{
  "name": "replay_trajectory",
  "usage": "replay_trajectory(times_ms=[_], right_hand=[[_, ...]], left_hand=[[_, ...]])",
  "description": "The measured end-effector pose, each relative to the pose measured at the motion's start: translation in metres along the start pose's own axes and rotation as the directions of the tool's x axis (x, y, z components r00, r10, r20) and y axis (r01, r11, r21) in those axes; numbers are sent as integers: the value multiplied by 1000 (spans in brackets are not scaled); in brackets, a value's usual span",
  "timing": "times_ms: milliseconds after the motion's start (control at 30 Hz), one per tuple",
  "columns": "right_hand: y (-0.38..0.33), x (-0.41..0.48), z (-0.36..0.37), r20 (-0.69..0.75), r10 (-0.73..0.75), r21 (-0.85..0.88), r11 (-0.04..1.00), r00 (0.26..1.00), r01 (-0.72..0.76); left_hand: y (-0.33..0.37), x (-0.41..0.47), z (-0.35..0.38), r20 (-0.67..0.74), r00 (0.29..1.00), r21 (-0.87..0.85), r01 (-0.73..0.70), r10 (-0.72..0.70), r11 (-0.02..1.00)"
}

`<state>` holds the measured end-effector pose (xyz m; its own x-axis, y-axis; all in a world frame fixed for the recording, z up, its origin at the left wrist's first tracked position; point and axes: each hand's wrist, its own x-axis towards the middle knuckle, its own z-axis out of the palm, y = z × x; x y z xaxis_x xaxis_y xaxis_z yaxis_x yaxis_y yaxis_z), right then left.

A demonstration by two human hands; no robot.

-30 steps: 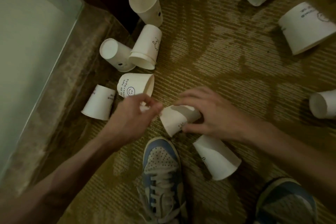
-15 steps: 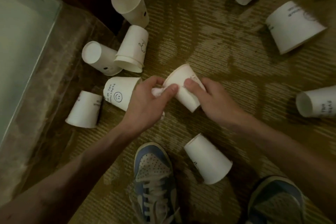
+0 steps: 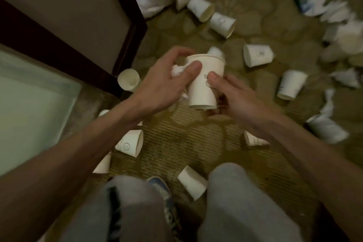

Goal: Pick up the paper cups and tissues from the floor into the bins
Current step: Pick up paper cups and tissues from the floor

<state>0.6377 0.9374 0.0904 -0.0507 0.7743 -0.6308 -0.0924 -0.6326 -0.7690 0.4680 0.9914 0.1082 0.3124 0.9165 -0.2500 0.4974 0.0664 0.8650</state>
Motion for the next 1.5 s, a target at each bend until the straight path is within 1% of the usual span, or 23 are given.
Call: replay_trajectory(times_ms=[100, 200, 267, 367, 467, 533, 633, 733, 800, 867, 933, 967, 1033, 1067, 1133, 1233, 1300, 1333, 1400, 1500], right_hand=[[-78, -68, 11, -18, -47, 54, 997, 999, 48], [-160, -145, 27, -10, -86, 79, 993, 996, 87], [-218, -202, 37, 8, -100, 78, 992, 995, 99], [-321, -293, 49, 61, -128, 74, 990, 990, 123], [-404, -361, 52, 135, -201, 5, 979, 970, 202], [-450, -394, 53, 201, -281, -33, 956, 938, 293], [-497, -436, 62, 309, -387, -66, 902, 869, 426], [-531, -472, 74, 420, -453, -92, 841, 786, 534], [-545, -493, 84, 486, -476, -88, 808, 733, 583], [-554, -514, 103, 560, -491, -72, 774, 668, 629], [-556, -536, 132, 656, -484, -46, 740, 579, 671], [-554, -549, 149, 710, -467, -24, 732, 526, 681], [-542, -580, 185, 814, -405, 10, 726, 416, 688], [-532, -599, 203, 854, -370, 18, 723, 366, 690], [-506, -637, 234, 912, -302, 37, 733, 276, 679], [-454, -699, 270, 979, -159, 48, 781, 124, 622], [-416, -741, 286, 999, -36, 17, 812, 21, 584], [-397, -760, 291, 999, 24, -3, 819, -28, 574], [-359, -796, 301, 985, 130, -47, 823, -109, 566], [-297, -844, 310, 949, 260, -108, 799, -178, 592]], left_hand=[[90, -27, -37, -81, 996, -32, -34, 32, 999], [186, -63, -78, -137, 990, -115, -34, 18, 993], [256, -89, -112, -135, 991, -217, -6, -24, 976], [372, -132, -179, -131, 990, -334, -2, -44, 943], [459, -173, -232, -83, 996, -370, 5, -38, 929], [508, -199, -257, -110, 993, -365, -4, -39, 931], [565, -240, -279, -233, 972, -405, -59, -41, 912], [610, -284, -292, -387, 921, -447, -144, -46, 883], [630, -320, -296, -495, 868, -451, -218, -40, 866], [641, -362, -299, -624, 779, -432, -277, -63, 858], [648, -407, -300, -748, 656, -390, -316, -98, 865], [649, -432, -299, -805, 579, -375, -330, -128, 866], [650, -486, -294, -899, 396, -337, -347, -189, 875], [650, -515, -290, -933, 297, -301, -328, -205, 895], [648, -574, -278, -971, 109, -235, -241, -214, 942], [649, -660, -249, -956, -185, -205, -128, -227, 970], [652, -711, -222, -901, -376, -212, -50, -215, 976], [653, -733, -207, -865, -455, -227, -20, -211, 974], [652, -776, -175, -790, -575, -270, 13, -214, 963], [641, -833, -126, -676, -695, -356, 19, -244, 934]])
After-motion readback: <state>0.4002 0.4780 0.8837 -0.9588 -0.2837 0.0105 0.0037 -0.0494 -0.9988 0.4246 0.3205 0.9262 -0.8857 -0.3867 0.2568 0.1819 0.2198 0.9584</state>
